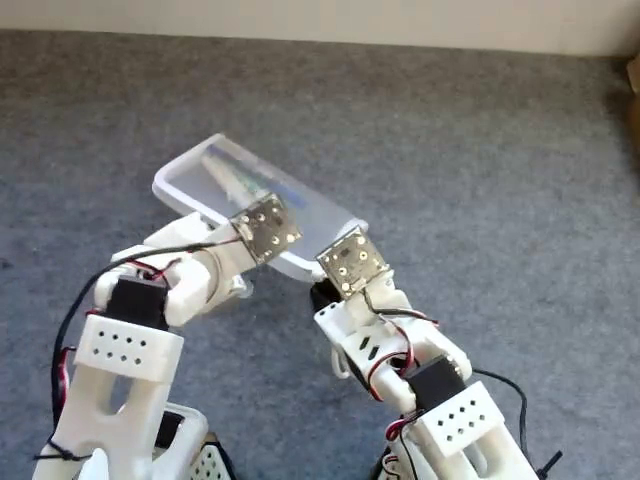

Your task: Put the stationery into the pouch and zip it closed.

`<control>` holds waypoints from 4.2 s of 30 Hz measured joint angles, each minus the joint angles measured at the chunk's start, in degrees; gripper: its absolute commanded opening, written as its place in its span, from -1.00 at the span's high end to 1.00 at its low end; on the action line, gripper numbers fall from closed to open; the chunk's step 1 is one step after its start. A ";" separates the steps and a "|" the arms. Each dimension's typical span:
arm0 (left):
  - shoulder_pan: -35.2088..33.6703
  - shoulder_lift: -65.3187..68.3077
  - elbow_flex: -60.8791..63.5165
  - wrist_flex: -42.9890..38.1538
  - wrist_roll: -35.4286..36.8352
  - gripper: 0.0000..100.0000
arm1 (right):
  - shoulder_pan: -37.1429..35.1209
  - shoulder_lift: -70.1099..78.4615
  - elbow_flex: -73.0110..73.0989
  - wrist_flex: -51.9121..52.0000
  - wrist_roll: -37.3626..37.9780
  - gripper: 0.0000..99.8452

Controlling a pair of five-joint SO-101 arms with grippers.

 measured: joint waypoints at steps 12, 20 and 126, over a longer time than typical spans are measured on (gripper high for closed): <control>6.33 0.09 13.19 -23.30 -6.15 0.46 | 0.09 0.00 0.00 0.00 0.00 0.99; 8.35 0.09 19.34 -33.23 -6.42 0.46 | 0.09 -0.35 0.00 0.00 0.00 0.99; 15.03 -10.73 13.19 -21.71 19.52 0.99 | 18.20 -14.77 4.13 -15.65 -14.07 0.99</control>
